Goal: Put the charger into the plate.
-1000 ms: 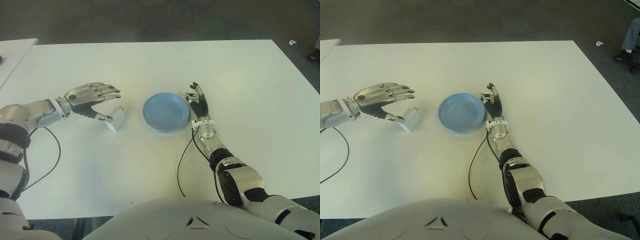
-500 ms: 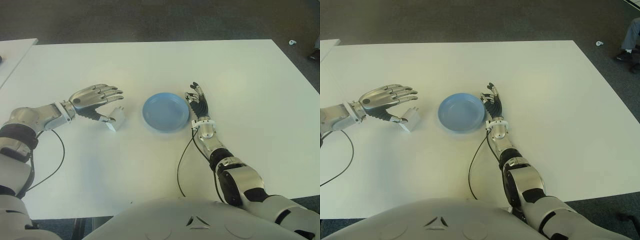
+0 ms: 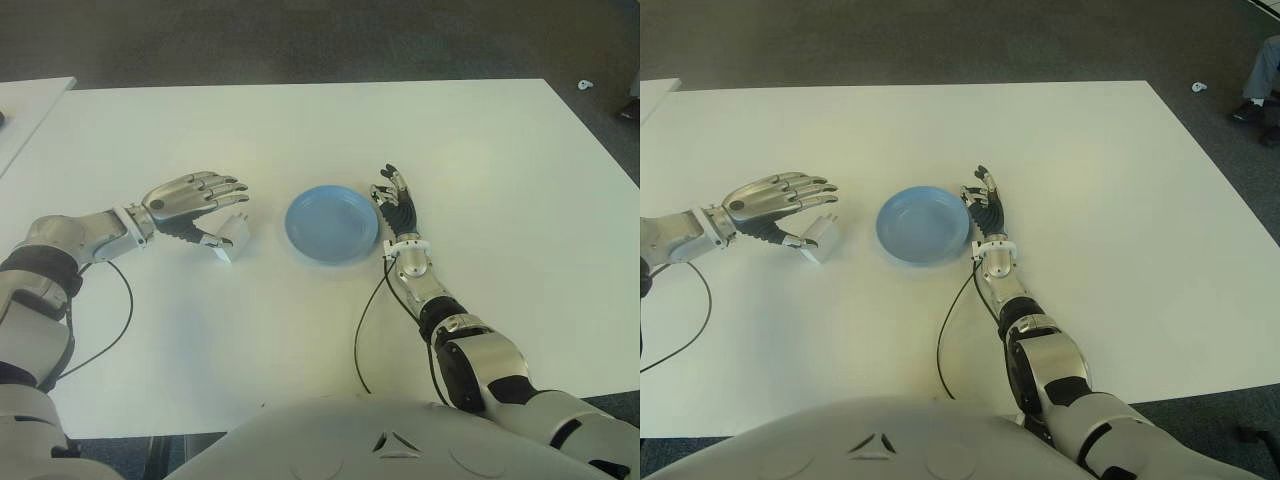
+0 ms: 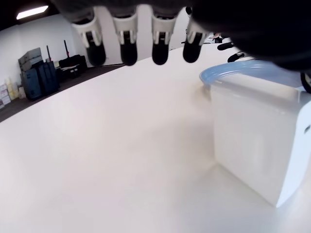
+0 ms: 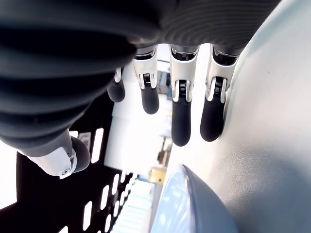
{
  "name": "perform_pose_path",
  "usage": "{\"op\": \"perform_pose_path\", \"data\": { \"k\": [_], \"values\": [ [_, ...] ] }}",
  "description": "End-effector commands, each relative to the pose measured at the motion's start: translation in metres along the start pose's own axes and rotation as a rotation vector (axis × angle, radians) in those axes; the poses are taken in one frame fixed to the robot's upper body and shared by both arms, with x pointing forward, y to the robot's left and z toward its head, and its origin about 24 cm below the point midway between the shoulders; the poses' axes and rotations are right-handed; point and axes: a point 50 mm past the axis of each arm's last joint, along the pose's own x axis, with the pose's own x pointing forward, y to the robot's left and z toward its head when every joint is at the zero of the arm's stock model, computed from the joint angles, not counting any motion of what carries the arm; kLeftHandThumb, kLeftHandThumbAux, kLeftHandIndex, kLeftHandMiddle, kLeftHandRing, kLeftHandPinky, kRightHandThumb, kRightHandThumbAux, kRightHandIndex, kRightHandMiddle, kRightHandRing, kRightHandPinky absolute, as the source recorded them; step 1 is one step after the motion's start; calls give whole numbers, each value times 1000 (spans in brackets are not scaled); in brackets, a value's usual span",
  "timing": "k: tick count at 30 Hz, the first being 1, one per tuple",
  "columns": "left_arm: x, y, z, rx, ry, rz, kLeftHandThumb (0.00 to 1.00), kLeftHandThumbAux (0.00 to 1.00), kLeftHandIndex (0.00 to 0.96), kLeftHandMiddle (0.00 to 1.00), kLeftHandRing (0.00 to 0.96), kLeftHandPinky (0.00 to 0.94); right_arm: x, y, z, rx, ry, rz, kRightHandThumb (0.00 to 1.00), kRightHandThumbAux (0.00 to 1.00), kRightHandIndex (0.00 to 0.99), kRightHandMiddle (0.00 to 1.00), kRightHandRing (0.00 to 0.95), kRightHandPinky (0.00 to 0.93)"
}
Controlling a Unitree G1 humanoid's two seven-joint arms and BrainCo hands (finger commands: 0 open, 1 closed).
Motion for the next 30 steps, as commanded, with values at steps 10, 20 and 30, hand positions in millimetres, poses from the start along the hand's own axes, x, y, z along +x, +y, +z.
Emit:
{"op": "perform_pose_path", "data": {
  "k": [10, 20, 30],
  "values": [
    [-4, -14, 4, -11, -8, -71, 372, 110, 0, 0, 0, 0, -47, 0, -57, -37, 271, 26, 0, 521, 0, 168, 307, 337],
    [-8, -14, 3, -25, -10, -94, 350, 114, 0, 0, 0, 0, -47, -1, -57, -41, 269, 27, 0, 516, 0, 159, 299, 330],
    [-12, -15, 3, -22, -17, -112, 337, 114, 0, 0, 0, 0, -47, -1, -57, -42, 273, 29, 0, 522, 0, 161, 299, 321]
  ]
}}
